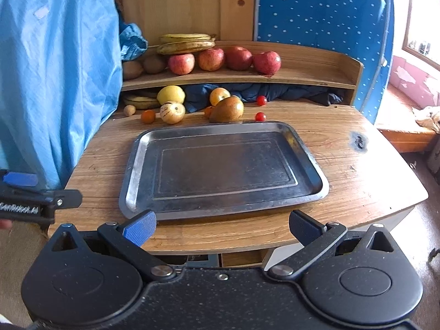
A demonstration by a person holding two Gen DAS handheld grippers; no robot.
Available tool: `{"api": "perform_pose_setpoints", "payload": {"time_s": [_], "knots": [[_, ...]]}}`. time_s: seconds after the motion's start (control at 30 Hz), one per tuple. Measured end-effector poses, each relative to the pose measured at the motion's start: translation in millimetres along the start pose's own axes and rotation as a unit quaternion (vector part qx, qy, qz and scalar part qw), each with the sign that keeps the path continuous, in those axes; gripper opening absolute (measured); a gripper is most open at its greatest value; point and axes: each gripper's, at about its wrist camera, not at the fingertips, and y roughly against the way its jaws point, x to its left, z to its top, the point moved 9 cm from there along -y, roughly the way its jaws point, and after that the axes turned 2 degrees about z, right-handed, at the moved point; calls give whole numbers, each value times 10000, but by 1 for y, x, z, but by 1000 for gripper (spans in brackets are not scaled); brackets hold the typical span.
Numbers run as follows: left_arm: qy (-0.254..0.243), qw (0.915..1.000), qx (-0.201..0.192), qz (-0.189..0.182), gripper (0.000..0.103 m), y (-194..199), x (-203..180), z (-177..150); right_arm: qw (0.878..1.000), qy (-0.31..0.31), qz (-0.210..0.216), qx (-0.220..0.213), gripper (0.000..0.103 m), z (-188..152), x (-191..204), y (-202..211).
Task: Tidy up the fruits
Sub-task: 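Reach the left tool toward the kiwi while the right tool reaches toward the small orange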
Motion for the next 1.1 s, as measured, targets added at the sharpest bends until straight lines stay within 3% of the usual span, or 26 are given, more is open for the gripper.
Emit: {"api": "perform_pose_setpoints", "payload": {"time_s": [0.17,0.33,0.43,0.63,0.87,1.1], "knots": [[165,9996,163,131,103,-9,5,1,9999,90,126,-4,103,2,2,-4],[655,9964,477,268,103,-27,12,7,9990,358,280,6,103,6,1,-13],[1062,9918,615,347,103,-41,18,13,9981,440,429,65,103,11,-4,-26],[1301,9870,690,639,103,-64,12,38,9944,647,816,190,103,39,-16,-68],[1869,9750,705,976,103,-89,1,72,9807,1421,1320,258,103,69,-22,-107],[2036,9649,790,1456,103,-105,-5,90,9664,1877,1747,170,103,94,-34,-130]]}}
